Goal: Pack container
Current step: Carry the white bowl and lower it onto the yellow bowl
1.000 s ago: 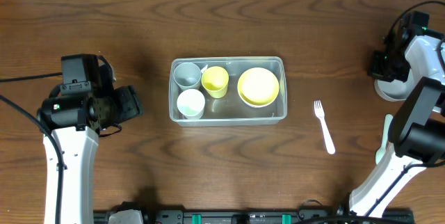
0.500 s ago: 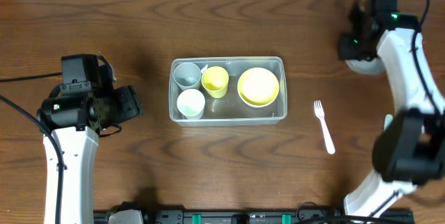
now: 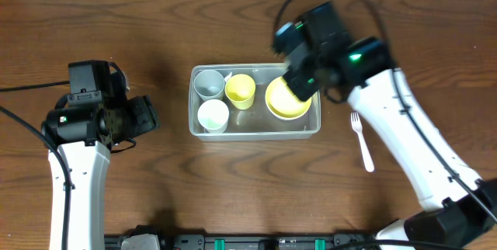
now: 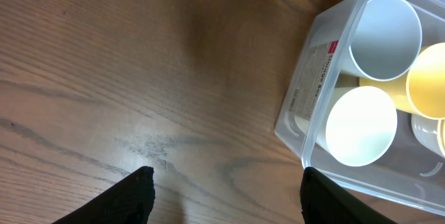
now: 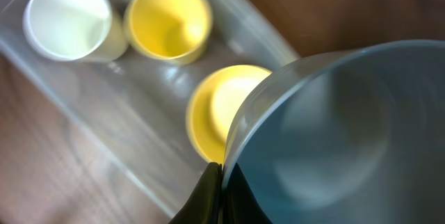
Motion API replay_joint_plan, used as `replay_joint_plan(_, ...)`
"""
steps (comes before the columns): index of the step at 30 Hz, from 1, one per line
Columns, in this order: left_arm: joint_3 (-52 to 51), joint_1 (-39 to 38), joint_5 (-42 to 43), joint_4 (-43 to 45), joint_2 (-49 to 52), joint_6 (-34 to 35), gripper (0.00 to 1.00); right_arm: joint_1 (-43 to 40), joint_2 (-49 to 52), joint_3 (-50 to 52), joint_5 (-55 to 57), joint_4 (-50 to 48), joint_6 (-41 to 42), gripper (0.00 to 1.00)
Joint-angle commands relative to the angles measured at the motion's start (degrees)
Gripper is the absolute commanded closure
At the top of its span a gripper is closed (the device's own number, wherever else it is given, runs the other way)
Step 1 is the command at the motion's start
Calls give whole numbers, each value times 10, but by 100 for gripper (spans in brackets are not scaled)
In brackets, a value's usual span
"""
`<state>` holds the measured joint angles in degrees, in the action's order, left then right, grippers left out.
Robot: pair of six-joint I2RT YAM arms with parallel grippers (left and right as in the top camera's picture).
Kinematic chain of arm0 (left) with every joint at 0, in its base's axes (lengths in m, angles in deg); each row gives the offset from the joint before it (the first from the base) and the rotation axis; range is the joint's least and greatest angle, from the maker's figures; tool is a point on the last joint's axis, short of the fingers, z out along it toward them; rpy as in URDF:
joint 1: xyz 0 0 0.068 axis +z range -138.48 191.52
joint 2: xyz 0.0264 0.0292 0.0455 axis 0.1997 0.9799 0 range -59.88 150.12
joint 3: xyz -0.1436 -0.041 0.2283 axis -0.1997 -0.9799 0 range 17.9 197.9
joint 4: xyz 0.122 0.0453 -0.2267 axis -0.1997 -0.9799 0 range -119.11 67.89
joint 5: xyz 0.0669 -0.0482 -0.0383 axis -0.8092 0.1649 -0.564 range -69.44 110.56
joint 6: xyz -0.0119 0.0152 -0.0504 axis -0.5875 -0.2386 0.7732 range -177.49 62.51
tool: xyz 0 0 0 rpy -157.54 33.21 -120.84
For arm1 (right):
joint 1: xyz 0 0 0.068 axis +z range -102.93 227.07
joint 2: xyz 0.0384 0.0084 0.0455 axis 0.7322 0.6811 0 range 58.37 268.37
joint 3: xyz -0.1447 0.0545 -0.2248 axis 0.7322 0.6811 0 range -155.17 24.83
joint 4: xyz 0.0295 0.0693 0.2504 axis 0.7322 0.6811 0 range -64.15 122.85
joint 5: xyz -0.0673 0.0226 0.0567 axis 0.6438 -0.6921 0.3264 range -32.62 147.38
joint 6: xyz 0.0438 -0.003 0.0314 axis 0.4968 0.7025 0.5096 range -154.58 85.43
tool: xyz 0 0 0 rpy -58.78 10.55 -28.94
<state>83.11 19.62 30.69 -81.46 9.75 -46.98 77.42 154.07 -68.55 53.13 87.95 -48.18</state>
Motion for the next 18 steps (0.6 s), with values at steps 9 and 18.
replay_joint_plan(9,-4,2,-3,-3,-6,1,32,23,58,47,4,-4,-17,99)
replay_joint_plan(18,-4,2,-3,-3,-6,1,32,23,67,49,3,-22,-19,98)
